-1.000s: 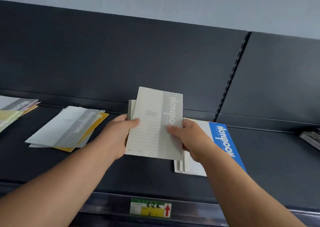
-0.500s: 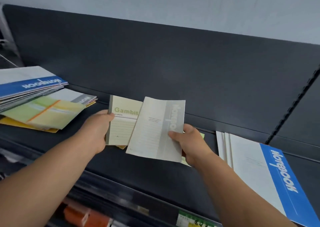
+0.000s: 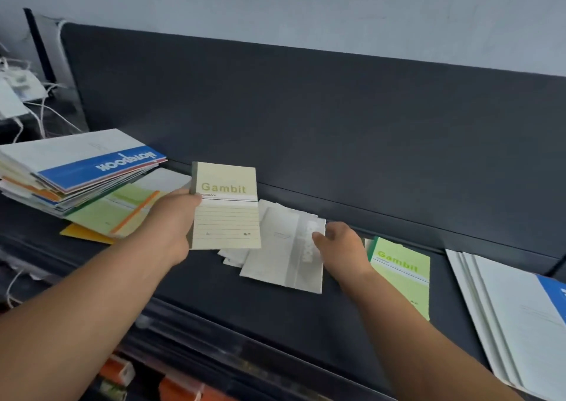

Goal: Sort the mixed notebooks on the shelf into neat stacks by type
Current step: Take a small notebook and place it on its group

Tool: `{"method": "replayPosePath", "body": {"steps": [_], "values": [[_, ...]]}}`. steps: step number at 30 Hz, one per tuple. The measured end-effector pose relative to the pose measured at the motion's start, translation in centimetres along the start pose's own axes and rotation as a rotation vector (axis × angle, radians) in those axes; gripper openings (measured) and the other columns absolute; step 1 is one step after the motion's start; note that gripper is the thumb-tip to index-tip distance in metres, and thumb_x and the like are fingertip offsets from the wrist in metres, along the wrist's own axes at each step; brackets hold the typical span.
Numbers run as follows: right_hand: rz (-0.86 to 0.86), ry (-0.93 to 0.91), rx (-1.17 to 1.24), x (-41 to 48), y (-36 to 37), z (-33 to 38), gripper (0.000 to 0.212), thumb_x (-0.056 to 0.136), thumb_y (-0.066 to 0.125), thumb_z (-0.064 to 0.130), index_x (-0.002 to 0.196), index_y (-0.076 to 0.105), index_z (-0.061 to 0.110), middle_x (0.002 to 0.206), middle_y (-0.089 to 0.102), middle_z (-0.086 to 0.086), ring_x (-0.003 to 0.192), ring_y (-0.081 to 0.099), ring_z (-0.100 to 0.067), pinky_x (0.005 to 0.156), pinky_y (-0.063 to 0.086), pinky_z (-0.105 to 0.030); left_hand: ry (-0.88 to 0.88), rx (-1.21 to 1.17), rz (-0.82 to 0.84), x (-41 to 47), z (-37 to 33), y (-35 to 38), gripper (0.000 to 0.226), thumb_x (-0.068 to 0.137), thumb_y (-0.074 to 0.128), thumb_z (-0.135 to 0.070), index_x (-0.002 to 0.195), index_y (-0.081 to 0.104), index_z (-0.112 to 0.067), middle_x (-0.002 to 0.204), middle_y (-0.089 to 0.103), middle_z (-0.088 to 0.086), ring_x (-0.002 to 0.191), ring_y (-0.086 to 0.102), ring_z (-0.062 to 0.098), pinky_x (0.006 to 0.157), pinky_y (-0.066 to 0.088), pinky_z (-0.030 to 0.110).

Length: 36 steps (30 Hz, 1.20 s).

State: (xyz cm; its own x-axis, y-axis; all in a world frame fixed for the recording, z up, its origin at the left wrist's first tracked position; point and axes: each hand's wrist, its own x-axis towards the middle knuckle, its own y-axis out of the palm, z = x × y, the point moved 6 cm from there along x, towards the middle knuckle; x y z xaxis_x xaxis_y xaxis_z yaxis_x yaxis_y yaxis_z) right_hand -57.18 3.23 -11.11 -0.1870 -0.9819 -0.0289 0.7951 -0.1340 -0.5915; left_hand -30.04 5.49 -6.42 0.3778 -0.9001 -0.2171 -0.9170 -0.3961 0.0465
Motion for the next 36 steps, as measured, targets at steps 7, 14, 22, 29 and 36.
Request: {"method": "replayPosePath", "body": {"steps": [7, 14, 22, 29, 36], "values": [[0.274, 0.124, 0.677, -3.4, -0.4, 0.9, 0.022, 0.1, 0.052, 0.027, 0.118, 0.06, 0.016, 0.109, 0.071, -0.004, 0.086, 0.068, -0.02, 0.081, 0.057, -0.036, -0.132, 0.012, 0.278, -2.5, 2.3, 8.2, 0.021, 0.101, 0.045, -0.016, 0.107, 0.065, -0.019, 0.101, 0.07, 0.01, 0.094, 0.065, 0.03, 0.081, 0.054, 0.045], [-0.054, 0.194, 0.572, -2.7, -8.3, -5.7, 0.03, 0.093, 0.059, 0.005, 0.12, 0.059, 0.018, 0.107, 0.071, -0.004, 0.1, 0.068, -0.025, 0.089, 0.056, -0.047, 0.074, 0.345, 0.491, -5.6, 3.8, 15.3, 0.03, 0.097, 0.052, -0.025, 0.126, 0.056, -0.022, 0.118, 0.064, -0.001, 0.107, 0.062, 0.02, 0.095, 0.05, 0.039], [-0.202, 0.177, -0.146, -2.3, -12.7, -10.4, 0.041, 0.079, 0.057, 0.012, 0.12, 0.057, 0.019, 0.114, 0.062, -0.004, 0.099, 0.059, -0.026, 0.079, 0.051, -0.034, 0.451, 0.866, 0.367, -7.3, 4.4, 16.2, 0.053, 0.097, 0.047, -0.037, 0.147, 0.031, -0.027, 0.146, 0.042, -0.005, 0.131, 0.043, 0.016, 0.102, 0.039, 0.033], [-0.153, -0.037, -0.505, -3.6, -11.6, -7.5, 0.058, 0.094, 0.055, 0.028, 0.148, 0.035, 0.021, 0.159, 0.023, -0.003, 0.146, 0.019, -0.028, 0.116, 0.023, -0.047, 0.651, 1.189, 0.273, -8.4, 5.0, 15.3, 0.059, 0.097, 0.047, -0.039, 0.149, 0.025, -0.023, 0.15, 0.037, -0.001, 0.134, 0.036, 0.021, 0.103, 0.034, 0.033], [-0.023, -0.323, -0.655, -4.5, -6.9, -2.2, 0.055, 0.097, 0.052, 0.037, 0.148, 0.035, 0.022, 0.161, 0.02, -0.003, 0.15, 0.009, -0.027, 0.119, 0.013, -0.044, 0.679, 1.321, 0.16, -7.7, 4.6, 10.6, 0.063, 0.097, 0.048, -0.04, 0.151, 0.023, -0.019, 0.153, 0.033, 0.002, 0.139, 0.031, 0.021, 0.111, 0.027, 0.034]]}}
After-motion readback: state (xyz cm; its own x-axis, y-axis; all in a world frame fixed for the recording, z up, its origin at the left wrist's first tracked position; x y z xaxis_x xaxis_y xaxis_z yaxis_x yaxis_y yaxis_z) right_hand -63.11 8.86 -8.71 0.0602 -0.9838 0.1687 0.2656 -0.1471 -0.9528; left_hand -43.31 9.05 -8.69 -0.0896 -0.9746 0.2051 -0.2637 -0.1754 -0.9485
